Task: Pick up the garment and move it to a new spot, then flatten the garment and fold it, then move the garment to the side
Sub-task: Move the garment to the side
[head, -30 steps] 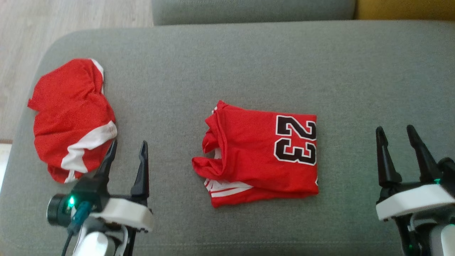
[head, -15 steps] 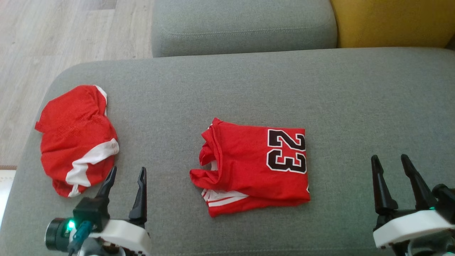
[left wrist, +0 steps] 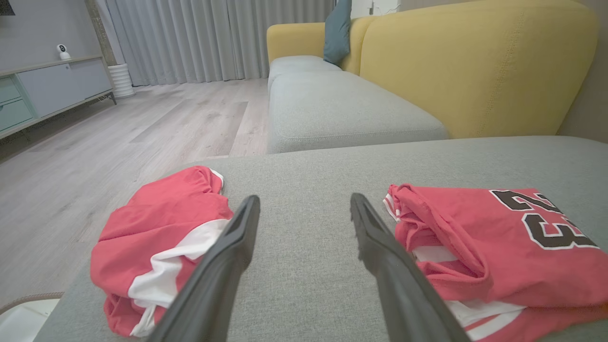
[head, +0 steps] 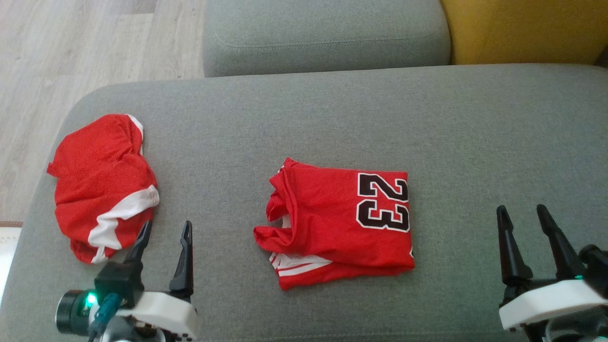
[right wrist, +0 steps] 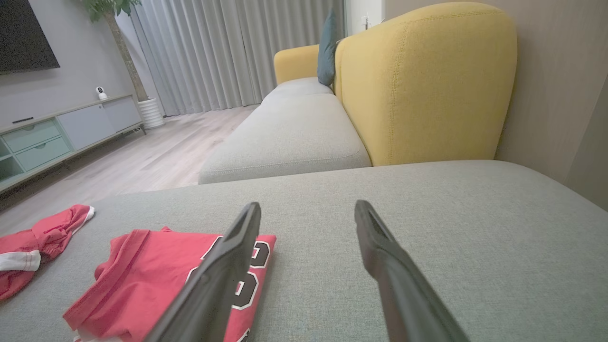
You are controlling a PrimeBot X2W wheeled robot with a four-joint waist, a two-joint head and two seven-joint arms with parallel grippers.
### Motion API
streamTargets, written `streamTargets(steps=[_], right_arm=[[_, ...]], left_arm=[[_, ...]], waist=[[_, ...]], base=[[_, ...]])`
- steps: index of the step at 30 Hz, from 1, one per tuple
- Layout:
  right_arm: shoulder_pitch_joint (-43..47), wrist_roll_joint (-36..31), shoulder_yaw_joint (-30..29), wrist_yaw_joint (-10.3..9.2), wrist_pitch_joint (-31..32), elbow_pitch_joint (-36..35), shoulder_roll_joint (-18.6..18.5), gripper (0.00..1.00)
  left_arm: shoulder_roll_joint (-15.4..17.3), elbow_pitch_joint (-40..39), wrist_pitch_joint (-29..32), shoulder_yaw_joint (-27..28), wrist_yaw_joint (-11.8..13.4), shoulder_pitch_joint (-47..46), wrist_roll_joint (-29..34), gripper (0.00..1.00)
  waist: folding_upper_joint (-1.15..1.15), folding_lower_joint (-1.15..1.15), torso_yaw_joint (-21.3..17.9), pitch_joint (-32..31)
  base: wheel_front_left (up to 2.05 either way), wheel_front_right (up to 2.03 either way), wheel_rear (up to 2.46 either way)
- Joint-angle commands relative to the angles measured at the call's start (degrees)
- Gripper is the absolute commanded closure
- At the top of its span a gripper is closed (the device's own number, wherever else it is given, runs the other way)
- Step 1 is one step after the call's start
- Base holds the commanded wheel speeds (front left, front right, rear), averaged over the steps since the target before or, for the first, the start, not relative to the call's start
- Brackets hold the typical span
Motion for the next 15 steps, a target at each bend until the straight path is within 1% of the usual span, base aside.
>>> streamTargets(steps=[1, 9, 13, 15], right_arm=[[-1.43, 0.33, 1.07, 0.37, 0.17, -2.15, -0.53, 0.0], [-1.3, 0.64, 0.84, 0.37, 0.7, -1.44, -0.43, 0.0], [-1.41, 1.55, 0.99, 0.37, 1.58, -0.13, -0.4, 0.0], [-1.73, 1.79, 1.22, 0.37, 2.1, 1.5, -0.54, 0.0]], left_arm=[[1.31, -1.96, 0.06, 2.19, 0.5, -2.25, 0.3, 0.0], [1.6, -2.21, 0.19, 2.0, 0.91, -2.65, 0.53, 0.0], [1.65, -2.52, 0.01, 1.75, 0.83, -3.32, 0.77, 0.0], [1.63, -2.85, -0.22, 1.32, 0.49, -4.23, 1.05, 0.0]], waist=[[0.0, 0.0, 0.03, 0.02], [0.0, 0.0, 0.68, 0.22], [0.0, 0.0, 1.61, 0.61], [0.0, 0.0, 2.74, 1.36]], base=[[0.0, 0.0, 0.0], [0.0, 0.0, 0.0], [0.0, 0.0, 0.0], [0.0, 0.0, 0.0]])
